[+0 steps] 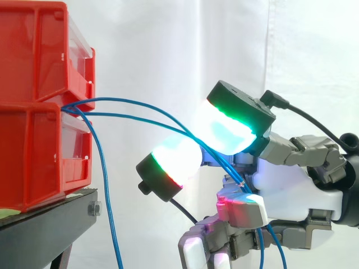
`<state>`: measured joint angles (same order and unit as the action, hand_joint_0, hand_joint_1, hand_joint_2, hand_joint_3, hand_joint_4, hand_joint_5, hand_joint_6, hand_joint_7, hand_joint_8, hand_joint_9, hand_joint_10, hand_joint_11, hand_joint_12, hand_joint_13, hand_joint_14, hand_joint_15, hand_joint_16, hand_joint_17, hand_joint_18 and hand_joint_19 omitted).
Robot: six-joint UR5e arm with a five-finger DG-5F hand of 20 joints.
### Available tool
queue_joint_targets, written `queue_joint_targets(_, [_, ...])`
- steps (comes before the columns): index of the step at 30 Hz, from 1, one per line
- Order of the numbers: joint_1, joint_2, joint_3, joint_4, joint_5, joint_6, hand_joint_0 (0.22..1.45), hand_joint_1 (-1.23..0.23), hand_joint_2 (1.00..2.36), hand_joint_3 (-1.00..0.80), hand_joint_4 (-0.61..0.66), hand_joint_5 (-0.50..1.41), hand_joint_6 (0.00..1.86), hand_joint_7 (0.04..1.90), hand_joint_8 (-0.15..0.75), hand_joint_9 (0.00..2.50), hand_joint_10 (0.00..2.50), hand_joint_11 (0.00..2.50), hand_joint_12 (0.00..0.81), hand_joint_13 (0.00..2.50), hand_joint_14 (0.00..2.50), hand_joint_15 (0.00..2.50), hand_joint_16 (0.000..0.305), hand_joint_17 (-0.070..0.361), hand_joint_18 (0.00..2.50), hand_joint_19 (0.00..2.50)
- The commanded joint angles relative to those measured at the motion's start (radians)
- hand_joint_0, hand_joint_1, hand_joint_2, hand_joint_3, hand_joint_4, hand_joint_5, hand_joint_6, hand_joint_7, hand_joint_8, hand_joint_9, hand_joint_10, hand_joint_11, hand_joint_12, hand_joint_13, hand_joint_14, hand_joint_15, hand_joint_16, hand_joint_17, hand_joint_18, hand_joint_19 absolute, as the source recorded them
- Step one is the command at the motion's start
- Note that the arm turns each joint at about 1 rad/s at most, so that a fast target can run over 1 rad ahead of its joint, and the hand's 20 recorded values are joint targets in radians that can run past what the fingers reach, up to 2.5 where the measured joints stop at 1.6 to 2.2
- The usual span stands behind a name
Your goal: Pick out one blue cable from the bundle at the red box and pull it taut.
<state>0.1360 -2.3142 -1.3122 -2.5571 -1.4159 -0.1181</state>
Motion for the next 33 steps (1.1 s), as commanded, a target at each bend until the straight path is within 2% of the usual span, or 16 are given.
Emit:
queue_joint_targets(1, [-0.001, 0.001, 0.001, 0.0, 0.0, 0.0, 0.58, -0.58, 1.0, -0.5, -0.12, -0.08, 0.85, 0.86, 0.269, 1.37, 0.03, 0.77, 0.328, 0.99, 0.02, 0.42, 0.046, 0.104, 0.87, 0.69])
queue_joint_targets(7, [-0.001, -0.001, 0.001, -0.002, 0.0, 0.0, 0.58, -0.65, 1.01, -0.32, -0.15, -0.07, 0.83, 0.88, 0.273, 1.37, 0.03, 0.76, 0.331, 0.98, 0.02, 0.43, 0.047, 0.105, 0.85, 0.71])
queue_joint_targets(12, [0.001, -0.001, 0.001, -0.002, 0.0, 0.0, 0.58, -0.66, 1.02, -0.23, -0.14, -0.06, 0.82, 0.89, 0.288, 1.38, 0.03, 0.74, 0.353, 0.99, 0.02, 0.41, 0.051, 0.115, 0.87, 0.7])
queue_joint_targets(17, [0.001, -0.001, 0.001, -0.002, 0.0, 0.0, 0.58, -0.71, 1.01, -0.15, -0.09, -0.07, 0.86, 0.95, 0.298, 1.46, 0.03, 0.95, 0.39, 1.01, 0.01, 0.4, 0.058, 0.131, 0.93, 0.65])
queue_joint_targets(23, [-0.001, 0.001, -0.001, -0.002, 0.0, 0.0, 0.6, -0.81, 1.01, -0.09, -0.06, -0.09, 0.92, 0.88, 0.313, 1.32, 0.03, 0.91, 0.393, 0.95, 0.01, 0.4, 0.06, 0.134, 0.91, 0.64])
queue_joint_targets(26, [-0.001, -0.001, -0.001, -0.002, 0.0, 0.0, 0.61, -0.83, 1.01, -0.11, -0.06, -0.09, 0.93, 0.86, 0.303, 1.29, 0.03, 0.9, 0.379, 0.93, 0.02, 0.41, 0.057, 0.128, 0.88, 0.65])
queue_joint_targets(29, [0.001, -0.001, 0.001, -0.002, 0.0, 0.0, 0.65, -0.85, 1.02, -0.2, -0.09, -0.1, 0.94, 0.89, 0.264, 1.24, 0.03, 0.93, 0.34, 0.87, 0.02, 0.42, 0.048, 0.109, 0.8, 0.69])
queue_joint_targets(33, [-0.001, -0.001, -0.001, -0.002, 0.0, 0.0, 0.71, -0.89, 1.01, -0.33, -0.12, -0.09, 0.94, 0.95, 0.261, 1.24, 0.03, 0.94, 0.325, 0.86, 0.02, 0.42, 0.046, 0.103, 0.79, 0.68])
